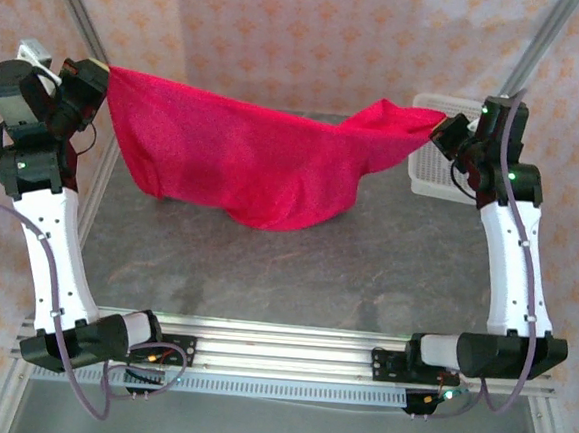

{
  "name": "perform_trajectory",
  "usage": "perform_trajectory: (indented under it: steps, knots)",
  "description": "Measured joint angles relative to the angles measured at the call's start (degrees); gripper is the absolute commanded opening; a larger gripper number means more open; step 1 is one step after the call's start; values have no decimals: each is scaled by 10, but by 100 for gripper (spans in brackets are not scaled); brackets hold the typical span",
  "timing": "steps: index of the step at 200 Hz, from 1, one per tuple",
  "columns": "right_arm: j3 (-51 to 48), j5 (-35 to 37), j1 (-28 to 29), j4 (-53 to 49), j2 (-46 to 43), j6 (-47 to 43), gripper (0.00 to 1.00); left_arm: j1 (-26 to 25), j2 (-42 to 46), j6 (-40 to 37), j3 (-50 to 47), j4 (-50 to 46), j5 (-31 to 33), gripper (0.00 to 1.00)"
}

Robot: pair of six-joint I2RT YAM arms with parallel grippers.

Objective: Fold the inside-out t-shirt
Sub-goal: Flatten out the T-shirt at the center of the table.

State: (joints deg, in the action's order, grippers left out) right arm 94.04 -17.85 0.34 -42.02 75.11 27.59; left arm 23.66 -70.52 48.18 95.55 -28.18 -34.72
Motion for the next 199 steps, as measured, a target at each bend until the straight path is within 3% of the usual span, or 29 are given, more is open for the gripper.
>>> perform_trajectory:
  steps: [45,104,140,174,199]
  knots:
    - [56,-13,0,-38,-3,0,0,0,-24,13,33,-65,-9,0]
    - [163,-16,0,-42,-106,-5,0,0,0,1,231,-98,7,0]
    - [196,-7,-2,-19,-144,-13,0,0,22,-20,290,-99,34,0]
    - [168,-4,-2,4,-109,-13,0,-6,4,-23,247,-76,35,0]
    - [110,-17,-1,40,-36,-4,0,-63,-55,-48,151,-48,43,0]
